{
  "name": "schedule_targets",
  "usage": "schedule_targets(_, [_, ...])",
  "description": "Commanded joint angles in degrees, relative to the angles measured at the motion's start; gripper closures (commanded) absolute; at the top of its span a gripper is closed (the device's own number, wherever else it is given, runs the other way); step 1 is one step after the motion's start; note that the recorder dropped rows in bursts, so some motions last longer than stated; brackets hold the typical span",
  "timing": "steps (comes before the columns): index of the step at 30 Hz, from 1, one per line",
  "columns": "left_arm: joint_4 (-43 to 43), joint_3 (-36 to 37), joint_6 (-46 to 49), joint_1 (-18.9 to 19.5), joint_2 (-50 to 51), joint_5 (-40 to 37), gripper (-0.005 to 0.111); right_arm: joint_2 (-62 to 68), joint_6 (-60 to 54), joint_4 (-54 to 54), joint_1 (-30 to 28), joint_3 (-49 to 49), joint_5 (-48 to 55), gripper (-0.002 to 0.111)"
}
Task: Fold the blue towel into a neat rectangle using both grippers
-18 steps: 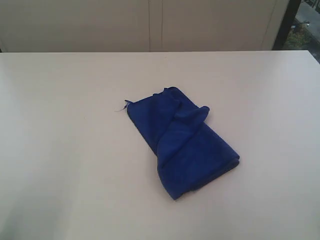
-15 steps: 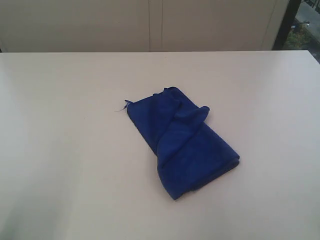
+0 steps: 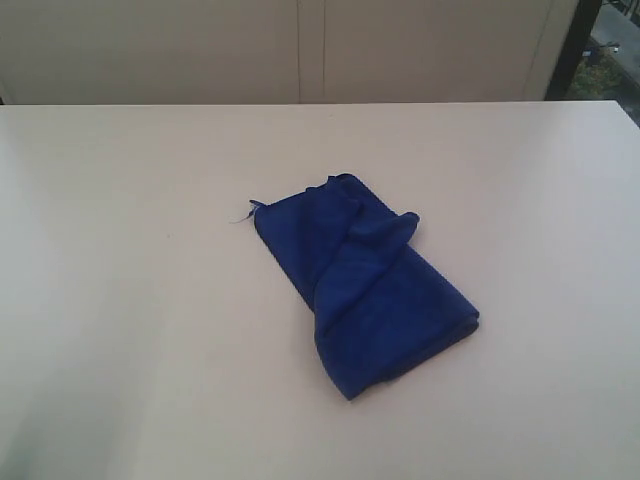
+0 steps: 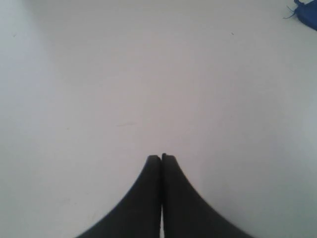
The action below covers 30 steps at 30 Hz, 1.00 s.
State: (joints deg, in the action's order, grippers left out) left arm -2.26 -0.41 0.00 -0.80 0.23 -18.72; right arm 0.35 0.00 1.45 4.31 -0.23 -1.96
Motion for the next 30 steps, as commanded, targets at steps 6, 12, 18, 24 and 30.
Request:
schedule_targets(6, [-0.2, 0.4, -0.3, 0.2, -0.2, -0.4, 0.107, -0.4, 0.0, 0.3, -0.3, 0.2, -6.0, 0.108])
schedule_targets(12, [-0.2, 0.4, -0.3, 0.2, -0.2, -0.4, 0.107, -0.4, -3.4, 0.3, -0.3, 0.2, -3.1, 0.108])
schedule_targets(18, [-0.2, 0.4, -0.3, 0.2, -0.2, -0.4, 0.107, 0.3, -4.5, 0.3, -0.3, -2.4, -0.5, 0.108])
schedule_targets(24, [-0.2, 0.4, -0.3, 0.2, -0.2, -0.4, 0.107, 11.7, -4.2, 0.3, -0.3, -17.3, 15.5, 0.108])
schedule_targets(30, [-0.2, 0.4, -0.3, 0.2, -0.2, -0.4, 0.107, 29.4, -4.0, 0.3, -0.3, -35.2, 37.4, 0.108])
